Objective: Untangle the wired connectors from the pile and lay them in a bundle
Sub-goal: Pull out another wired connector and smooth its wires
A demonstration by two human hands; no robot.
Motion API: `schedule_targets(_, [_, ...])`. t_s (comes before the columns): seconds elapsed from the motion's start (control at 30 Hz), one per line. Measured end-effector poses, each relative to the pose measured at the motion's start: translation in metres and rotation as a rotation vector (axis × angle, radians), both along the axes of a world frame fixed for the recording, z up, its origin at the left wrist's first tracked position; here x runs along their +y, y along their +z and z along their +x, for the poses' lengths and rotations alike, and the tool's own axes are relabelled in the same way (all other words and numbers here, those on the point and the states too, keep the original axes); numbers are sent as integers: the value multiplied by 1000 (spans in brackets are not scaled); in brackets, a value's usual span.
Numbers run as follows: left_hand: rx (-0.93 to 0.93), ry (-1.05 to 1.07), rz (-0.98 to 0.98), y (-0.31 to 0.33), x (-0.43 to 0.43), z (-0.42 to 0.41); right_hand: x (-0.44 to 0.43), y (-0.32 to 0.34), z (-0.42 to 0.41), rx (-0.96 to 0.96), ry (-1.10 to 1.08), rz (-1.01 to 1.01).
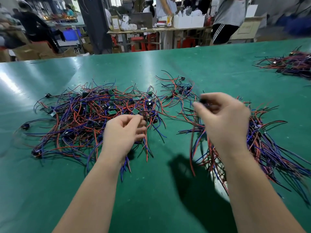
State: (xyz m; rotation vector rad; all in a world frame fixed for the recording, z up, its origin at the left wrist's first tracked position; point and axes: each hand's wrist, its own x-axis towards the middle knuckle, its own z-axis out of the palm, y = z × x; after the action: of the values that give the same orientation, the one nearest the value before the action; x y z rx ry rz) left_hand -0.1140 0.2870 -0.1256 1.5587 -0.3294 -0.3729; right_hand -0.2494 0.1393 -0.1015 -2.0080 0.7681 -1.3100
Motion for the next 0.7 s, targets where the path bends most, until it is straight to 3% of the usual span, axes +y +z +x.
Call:
schedule_targets(0.07, [-392,187,337,-5,10,13,-18,5,-13,95,-239,-81])
schedule_targets(0.13, [-630,239,680,-11,17,21,-33,5,-22,264,-324,-42])
schedule_targets(0.2, [-671,225,943,-17,17,25,-36,3,-24,337,-338,-4])
schedule_targets(0.27, [-683,211,1057,-22,16,25,-30,3,-21,293,-320,-40])
schedule_targets(0.57, [-651,327,918,-23,22,32,6,-7,5,318,-18,-92])
schedule_targets(0.63, [-634,388,806,-20,22,31,12,-9,9,327,23,-88])
schedule_targets(0.7, [-559,399,554,-13,20,28,17,-11,11,296,64,-75])
